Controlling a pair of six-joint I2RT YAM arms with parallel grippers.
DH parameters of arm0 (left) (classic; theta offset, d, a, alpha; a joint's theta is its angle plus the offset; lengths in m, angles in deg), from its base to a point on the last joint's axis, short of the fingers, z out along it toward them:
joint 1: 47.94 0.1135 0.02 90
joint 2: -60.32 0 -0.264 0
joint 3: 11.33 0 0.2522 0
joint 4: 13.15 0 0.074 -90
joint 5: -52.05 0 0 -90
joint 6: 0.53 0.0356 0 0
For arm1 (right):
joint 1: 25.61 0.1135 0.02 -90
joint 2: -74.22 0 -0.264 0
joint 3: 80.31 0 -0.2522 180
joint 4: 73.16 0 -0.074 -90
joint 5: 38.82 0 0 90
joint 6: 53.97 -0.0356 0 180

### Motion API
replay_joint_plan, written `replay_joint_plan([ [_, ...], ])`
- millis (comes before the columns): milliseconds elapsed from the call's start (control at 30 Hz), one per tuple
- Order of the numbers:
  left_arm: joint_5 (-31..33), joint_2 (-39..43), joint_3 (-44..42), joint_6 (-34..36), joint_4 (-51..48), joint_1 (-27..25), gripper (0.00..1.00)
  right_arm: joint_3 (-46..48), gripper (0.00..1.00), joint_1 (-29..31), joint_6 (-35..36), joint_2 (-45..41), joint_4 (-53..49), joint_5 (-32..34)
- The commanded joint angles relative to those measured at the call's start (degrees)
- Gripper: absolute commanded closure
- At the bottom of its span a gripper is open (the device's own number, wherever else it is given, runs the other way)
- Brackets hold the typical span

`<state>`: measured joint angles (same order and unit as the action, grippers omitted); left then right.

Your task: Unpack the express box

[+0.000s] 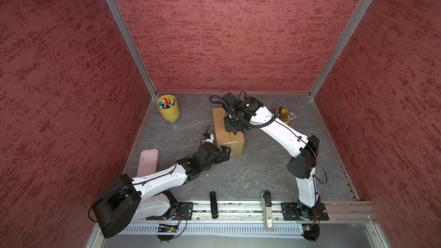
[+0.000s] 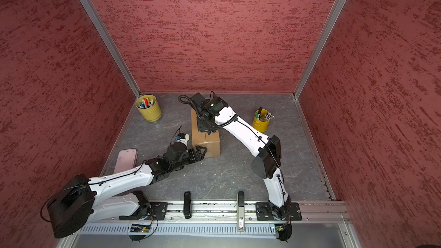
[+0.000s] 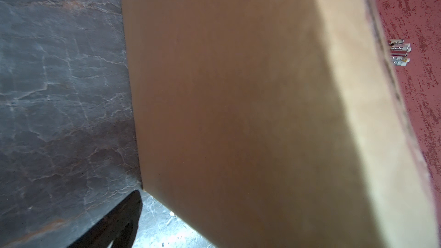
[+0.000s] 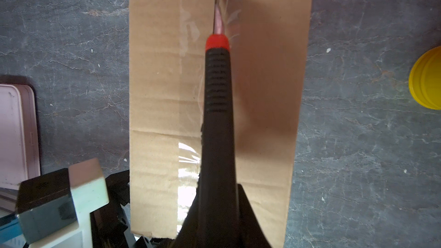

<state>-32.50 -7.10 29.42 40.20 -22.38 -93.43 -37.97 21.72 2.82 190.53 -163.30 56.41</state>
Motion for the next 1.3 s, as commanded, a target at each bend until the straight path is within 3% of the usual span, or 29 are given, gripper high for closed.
replay_joint_plan([
  [0, 2.50, -1.01, -0.53, -0.59, 2.71, 0.20, 0.00, 1.57, 1.00, 1.27, -1.29, -2.26, -3.25, -3.39],
  [1267, 3.16, -3.54, 2.20, 0.89, 2.61, 0.54, 0.00, 16.43, 1.00, 4.35, -1.93, -12.46, 0.97, -7.64],
])
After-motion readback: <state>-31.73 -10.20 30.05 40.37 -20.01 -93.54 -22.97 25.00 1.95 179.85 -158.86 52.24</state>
